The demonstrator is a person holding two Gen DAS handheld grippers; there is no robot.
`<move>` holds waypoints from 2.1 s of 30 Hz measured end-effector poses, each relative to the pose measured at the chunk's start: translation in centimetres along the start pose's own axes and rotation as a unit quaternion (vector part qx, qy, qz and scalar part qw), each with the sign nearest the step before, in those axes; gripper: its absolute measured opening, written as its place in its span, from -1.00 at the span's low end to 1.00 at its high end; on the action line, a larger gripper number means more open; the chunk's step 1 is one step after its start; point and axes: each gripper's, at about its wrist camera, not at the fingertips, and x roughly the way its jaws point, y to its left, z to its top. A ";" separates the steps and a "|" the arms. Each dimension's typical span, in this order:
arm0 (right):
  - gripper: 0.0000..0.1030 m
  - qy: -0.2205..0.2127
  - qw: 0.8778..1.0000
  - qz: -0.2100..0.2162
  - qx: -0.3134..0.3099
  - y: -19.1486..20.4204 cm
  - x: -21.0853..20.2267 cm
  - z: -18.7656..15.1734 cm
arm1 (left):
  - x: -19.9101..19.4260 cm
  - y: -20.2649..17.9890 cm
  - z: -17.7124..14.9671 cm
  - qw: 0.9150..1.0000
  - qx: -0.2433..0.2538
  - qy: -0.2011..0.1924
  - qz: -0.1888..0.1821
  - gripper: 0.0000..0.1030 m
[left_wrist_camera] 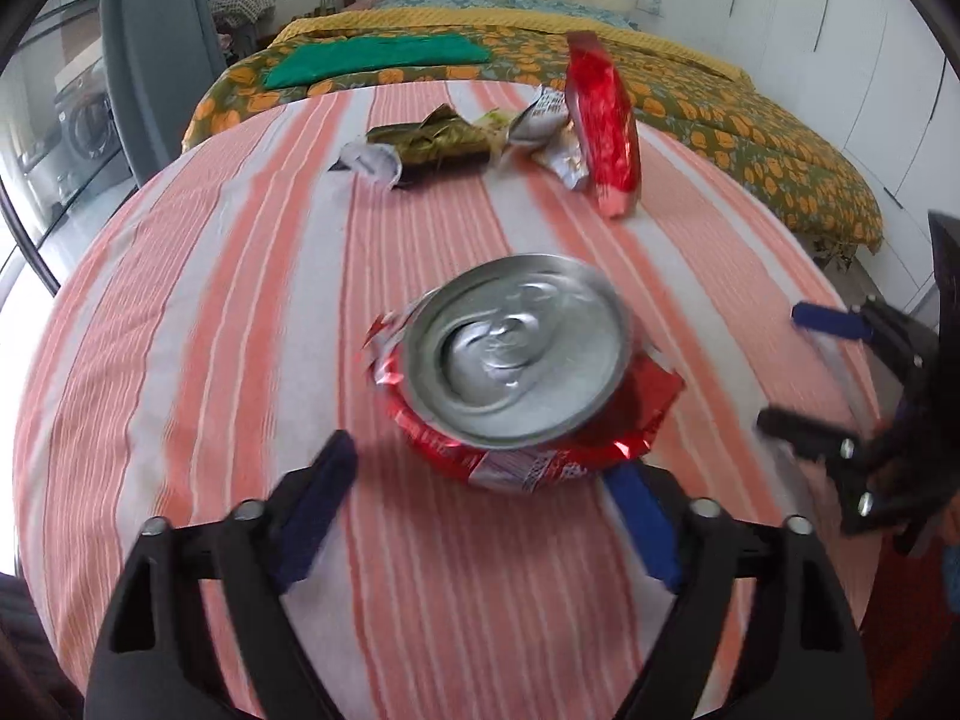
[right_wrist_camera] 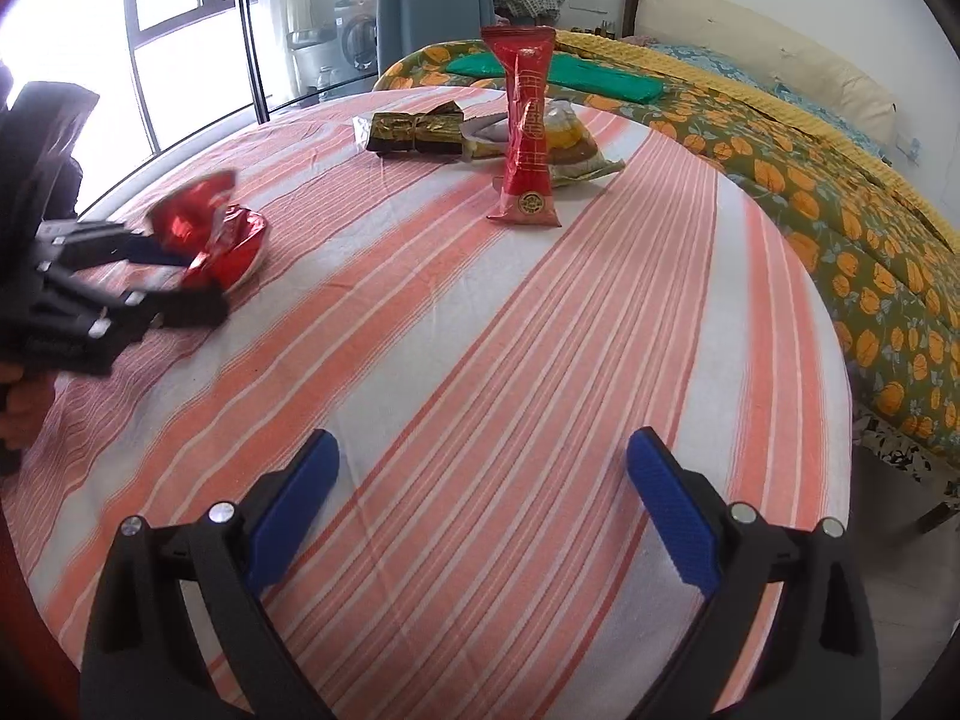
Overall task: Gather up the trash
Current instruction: 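Grasp the crushed red Coca-Cola can with the left tool, then grasp the red snack stick wrapper with the right tool while the left tool holds the can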
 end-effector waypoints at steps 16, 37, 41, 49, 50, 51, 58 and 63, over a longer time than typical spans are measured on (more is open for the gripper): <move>0.66 0.036 0.999 -0.003 -0.002 -2.5 6.1 8.2 | 0.3 -0.3 -0.9 1.000 0.022 0.003 0.003 0.90; -0.33 0.164 0.984 0.058 0.032 -4.1 0.6 4.1 | -0.4 0.7 -0.9 1.000 -0.012 -0.013 -0.023 0.89; 0.49 0.137 0.988 0.051 0.041 -3.7 -0.6 1.4 | -1.4 0.2 -0.9 0.997 -0.024 -0.038 -0.063 0.90; 0.59 0.072 0.994 0.050 0.071 -3.9 -2.6 0.4 | 0.6 -1.8 1.2 0.999 -0.014 -0.029 -0.008 0.90; 0.59 0.076 0.993 0.057 0.064 -3.8 -3.1 0.4 | 0.8 -1.4 1.3 0.999 -0.018 -0.024 -0.009 0.89; 0.59 0.082 0.993 0.068 0.057 -3.7 -3.5 0.5 | 1.0 -1.1 1.3 0.999 -0.023 -0.021 -0.013 0.89; 0.59 0.076 0.976 0.205 0.019 -2.9 -6.9 0.4 | 1.6 0.0 1.8 0.999 -0.044 -0.018 -0.017 0.89; 0.59 0.055 0.975 0.216 -0.002 -1.0 -6.6 0.4 | 1.6 0.0 1.8 0.999 -0.043 -0.018 -0.015 0.89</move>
